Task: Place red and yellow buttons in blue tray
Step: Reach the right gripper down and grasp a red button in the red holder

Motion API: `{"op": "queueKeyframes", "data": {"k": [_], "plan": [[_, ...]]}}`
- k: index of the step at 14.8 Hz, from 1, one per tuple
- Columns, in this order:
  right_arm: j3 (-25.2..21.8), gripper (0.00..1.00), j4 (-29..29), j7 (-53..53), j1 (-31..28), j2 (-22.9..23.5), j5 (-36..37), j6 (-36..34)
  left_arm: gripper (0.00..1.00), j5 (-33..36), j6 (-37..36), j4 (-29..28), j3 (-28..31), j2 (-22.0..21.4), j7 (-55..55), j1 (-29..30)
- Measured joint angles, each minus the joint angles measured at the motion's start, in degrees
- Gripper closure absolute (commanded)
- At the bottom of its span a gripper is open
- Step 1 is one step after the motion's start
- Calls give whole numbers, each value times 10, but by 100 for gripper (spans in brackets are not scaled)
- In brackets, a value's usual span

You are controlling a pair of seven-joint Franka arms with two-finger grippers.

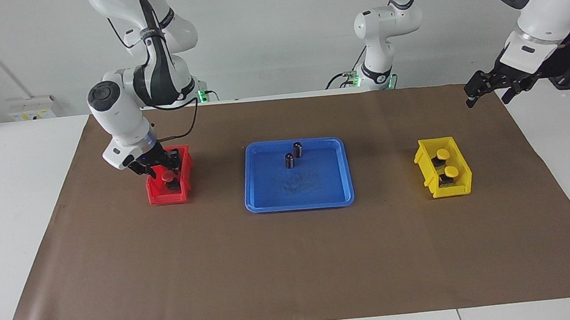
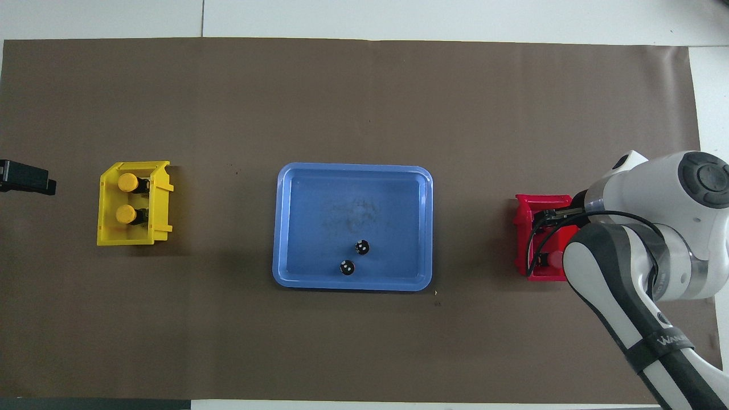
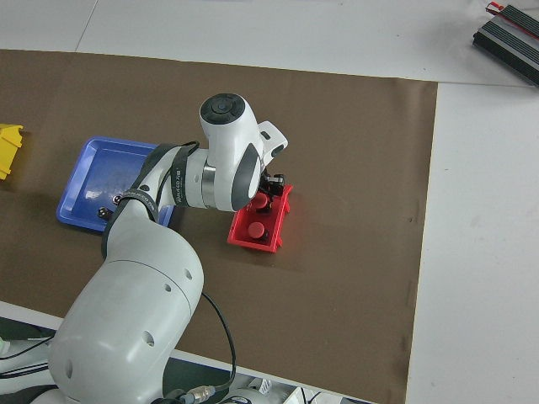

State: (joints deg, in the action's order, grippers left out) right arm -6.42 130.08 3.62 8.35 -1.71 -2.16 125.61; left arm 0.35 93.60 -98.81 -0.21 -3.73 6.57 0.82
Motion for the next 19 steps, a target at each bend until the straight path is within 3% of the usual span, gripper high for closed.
{"op": "queueKeyframes", "data": {"k": [14, 17, 19], "plan": [[0, 38, 27, 0, -4, 2, 0, 51, 0, 0, 1, -23, -1, -6, -2, -6], [0, 56, 30, 0, -4, 5, 0, 56, 0, 0, 1, -27, -1, -9, -2, -6], [1, 75, 31, 0, -3, 5, 0, 58, 1, 0, 4, -28, -1, -10, -2, -6]]}}
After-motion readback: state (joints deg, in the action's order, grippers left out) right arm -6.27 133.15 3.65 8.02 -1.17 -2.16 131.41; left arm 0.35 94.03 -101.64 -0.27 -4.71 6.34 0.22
